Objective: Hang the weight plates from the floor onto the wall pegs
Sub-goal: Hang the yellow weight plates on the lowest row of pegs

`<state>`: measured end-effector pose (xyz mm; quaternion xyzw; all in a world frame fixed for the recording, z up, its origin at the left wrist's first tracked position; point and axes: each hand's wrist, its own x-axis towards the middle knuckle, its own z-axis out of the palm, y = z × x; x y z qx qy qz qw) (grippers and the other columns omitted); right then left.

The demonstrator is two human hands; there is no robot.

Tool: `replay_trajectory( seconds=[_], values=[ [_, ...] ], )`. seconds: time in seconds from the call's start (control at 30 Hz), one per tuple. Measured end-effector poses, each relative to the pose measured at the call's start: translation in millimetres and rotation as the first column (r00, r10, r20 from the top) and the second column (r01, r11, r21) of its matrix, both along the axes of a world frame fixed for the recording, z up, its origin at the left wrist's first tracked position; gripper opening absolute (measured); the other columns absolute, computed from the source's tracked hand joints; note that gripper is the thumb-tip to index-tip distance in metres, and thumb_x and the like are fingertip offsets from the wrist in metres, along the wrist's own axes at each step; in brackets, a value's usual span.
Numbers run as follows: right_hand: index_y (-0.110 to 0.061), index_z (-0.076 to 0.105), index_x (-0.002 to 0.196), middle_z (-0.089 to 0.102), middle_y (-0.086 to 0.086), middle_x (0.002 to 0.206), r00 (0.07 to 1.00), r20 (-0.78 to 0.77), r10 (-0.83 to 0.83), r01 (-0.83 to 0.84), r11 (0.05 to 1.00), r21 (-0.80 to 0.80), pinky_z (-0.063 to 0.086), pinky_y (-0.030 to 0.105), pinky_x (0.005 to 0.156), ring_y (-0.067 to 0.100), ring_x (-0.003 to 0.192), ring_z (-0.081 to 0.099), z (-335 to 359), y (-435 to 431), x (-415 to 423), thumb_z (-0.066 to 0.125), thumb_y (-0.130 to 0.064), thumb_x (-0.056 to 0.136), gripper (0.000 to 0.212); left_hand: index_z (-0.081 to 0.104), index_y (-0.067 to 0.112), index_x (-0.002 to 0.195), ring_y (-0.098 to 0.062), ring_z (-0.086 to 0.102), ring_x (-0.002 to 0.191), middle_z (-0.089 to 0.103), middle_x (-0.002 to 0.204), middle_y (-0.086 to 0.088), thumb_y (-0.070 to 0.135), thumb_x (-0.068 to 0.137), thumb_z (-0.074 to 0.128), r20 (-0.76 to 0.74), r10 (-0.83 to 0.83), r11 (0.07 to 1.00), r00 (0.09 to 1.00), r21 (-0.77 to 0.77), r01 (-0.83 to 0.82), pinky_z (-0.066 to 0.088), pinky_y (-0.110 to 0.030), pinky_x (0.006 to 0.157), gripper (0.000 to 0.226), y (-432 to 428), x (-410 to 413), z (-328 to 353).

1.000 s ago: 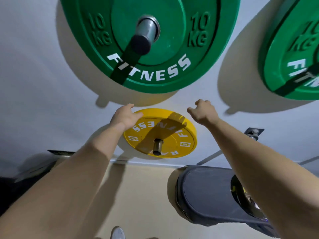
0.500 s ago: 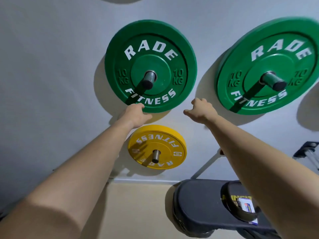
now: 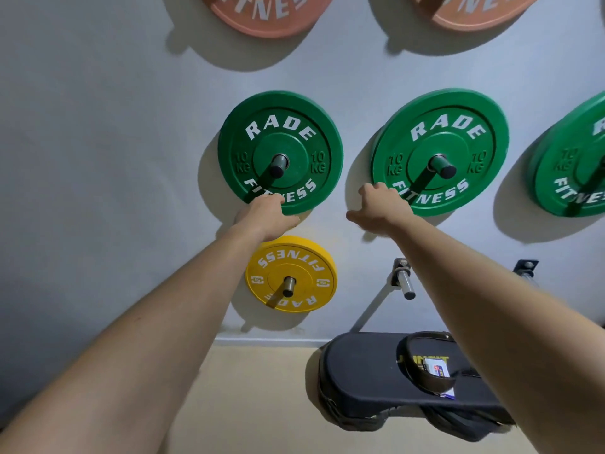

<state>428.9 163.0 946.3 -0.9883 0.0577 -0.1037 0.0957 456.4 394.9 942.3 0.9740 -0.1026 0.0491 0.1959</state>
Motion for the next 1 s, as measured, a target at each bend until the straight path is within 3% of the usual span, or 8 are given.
replay_trajectory(
  seconds=[0.13, 0.3, 0.43, 0.77, 1.0],
  values=[
    [-0.011, 0.047, 0.132, 0.049, 0.017, 0.126, 1.000, 0.010, 0.019, -0.019, 1.000, -0.011, 0.047, 0.049, 0.093, 0.037, 0.114, 0.047, 6.2, -35.2, -52.4, 0.059, -0.051, 0.086, 0.062, 0.042, 0.018, 0.149, -0.031, 0.047, 0.131, 0.046, 0.149, -0.007, 0.047, 0.089, 0.061, 0.003, 0.016, 1.000, 1.000, -0.006, -0.016, 0.047, -0.049, 0.101, 0.070, -32.0, -49.8, 2.3],
    [-0.011, 0.048, 0.117, 0.049, 0.015, 0.118, 0.999, -0.034, 0.021, -0.022, 1.000, -0.020, 0.048, 0.048, 0.089, 0.036, 0.107, 0.047, 2.2, -87.3, -117.4, 0.059, -0.051, 0.084, 0.053, 0.042, 0.020, 0.149, -0.032, 0.047, 0.130, 0.046, 0.149, -0.006, 0.050, 0.083, 0.061, -0.021, 0.046, 0.999, 0.999, 0.003, -0.046, 0.046, -0.049, 0.102, 0.075, -79.8, -116.3, -0.6],
    [-0.012, 0.047, 0.129, 0.048, 0.017, 0.126, 1.000, -0.031, 0.003, -0.004, 1.000, -0.022, 0.047, 0.049, 0.092, 0.039, 0.116, 0.046, 0.2, -122.3, -172.1, 0.061, -0.053, 0.084, 0.063, 0.042, 0.021, 0.148, -0.032, 0.047, 0.131, 0.045, 0.150, -0.006, 0.054, 0.081, 0.060, -0.035, 0.026, 1.000, 0.999, -0.003, -0.026, 0.045, -0.051, 0.103, 0.077, -115.4, -165.8, -2.6],
    [-0.014, 0.045, 0.134, 0.048, 0.015, 0.134, 0.994, -0.025, -0.105, 0.105, 0.994, -0.010, 0.045, 0.046, 0.094, 0.036, 0.122, 0.045, -6.1, -171.6, -290.0, 0.059, -0.049, 0.086, 0.061, 0.041, 0.018, 0.149, -0.031, 0.043, 0.135, 0.043, 0.151, -0.009, 0.049, 0.088, 0.059, 0.006, -0.124, 0.992, 0.992, 0.015, 0.124, 0.042, -0.046, 0.105, 0.071, -167.6, -255.1, -6.9],
    [-0.012, 0.045, 0.136, 0.047, 0.015, 0.137, 0.977, -0.092, -0.192, 0.189, 0.981, -0.040, 0.044, 0.046, 0.097, 0.037, 0.123, 0.045, -43.0, -182.2, -357.9, 0.058, -0.051, 0.089, 0.063, 0.038, 0.016, 0.151, -0.030, 0.045, 0.133, 0.044, 0.151, -0.009, 0.052, 0.091, 0.058, -0.082, -0.214, 0.977, 0.973, 0.001, 0.214, 0.045, -0.044, 0.101, 0.073, -190.3, -309.1, -44.4]
  ],
)
